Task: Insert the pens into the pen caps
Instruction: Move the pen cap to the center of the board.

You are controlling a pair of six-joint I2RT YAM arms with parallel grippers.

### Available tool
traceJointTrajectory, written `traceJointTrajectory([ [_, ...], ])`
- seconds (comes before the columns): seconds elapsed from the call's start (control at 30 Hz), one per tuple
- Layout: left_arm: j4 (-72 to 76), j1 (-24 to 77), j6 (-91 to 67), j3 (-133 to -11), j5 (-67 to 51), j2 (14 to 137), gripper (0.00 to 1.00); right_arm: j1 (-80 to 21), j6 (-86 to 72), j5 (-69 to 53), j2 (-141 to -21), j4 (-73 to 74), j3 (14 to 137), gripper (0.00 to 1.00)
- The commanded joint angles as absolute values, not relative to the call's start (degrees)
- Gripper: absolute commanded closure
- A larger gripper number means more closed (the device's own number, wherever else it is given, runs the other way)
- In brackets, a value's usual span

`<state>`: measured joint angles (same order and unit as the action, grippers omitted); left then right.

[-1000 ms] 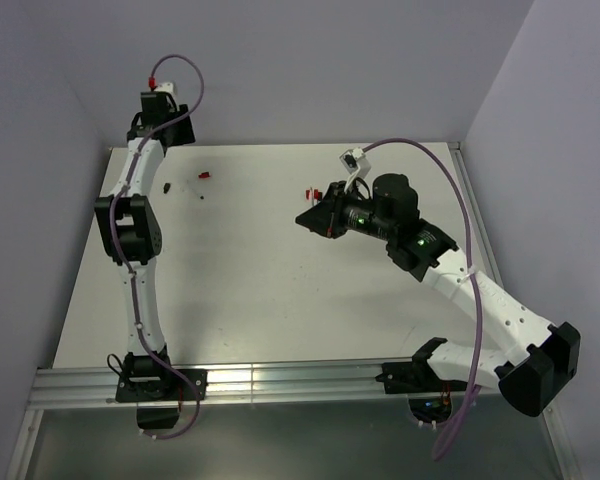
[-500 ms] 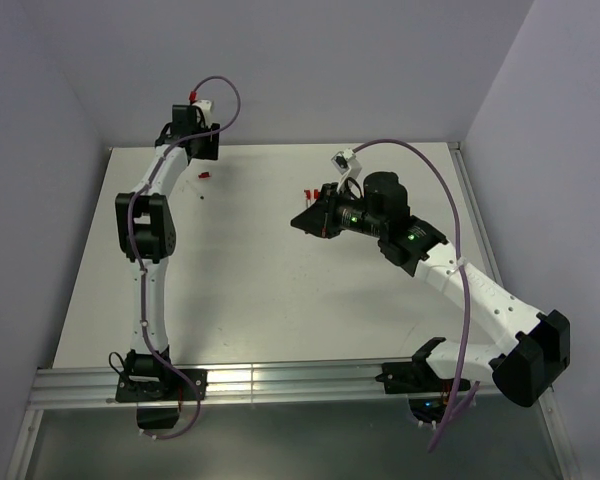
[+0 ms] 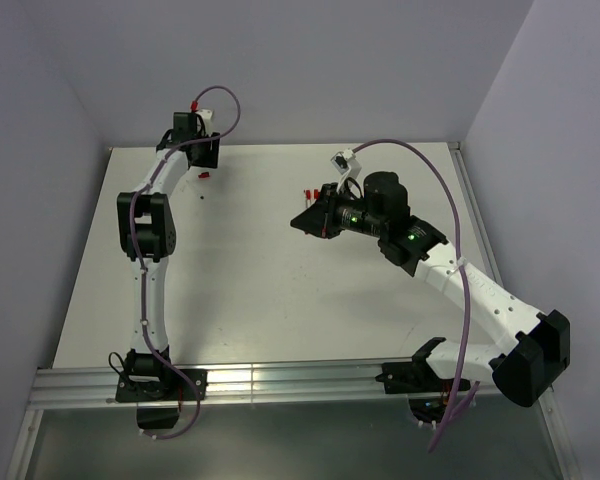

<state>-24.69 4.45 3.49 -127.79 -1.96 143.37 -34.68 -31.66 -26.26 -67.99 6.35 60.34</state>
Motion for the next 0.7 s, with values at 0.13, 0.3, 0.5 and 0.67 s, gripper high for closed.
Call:
traceJointTrajectory([
  [0.13, -24.17, 4.31, 4.04, -127.35, -4.92, 144.14, 0.33, -34.28, -31.38, -27.07, -67.41, 3.43, 60.21, 1.0],
  [0.3, -24.34, 4.22, 4.13, -126.83, -5.18, 144.32, 0.33, -34.28, -31.29, -26.98, -67.32, 3.43, 60.29, 1.0],
  [0.5, -24.52, 3.69, 3.52, -126.04, -6.15, 144.23, 0.32, -34.28, -31.38, -27.16, -67.32, 3.43, 60.21, 1.0],
  [0.67, -24.43, 3.25, 3.43, -125.16, -6.51, 144.14, 0.33, -34.28, -31.38, -27.07, -67.24, 3.52, 60.12, 1.0],
])
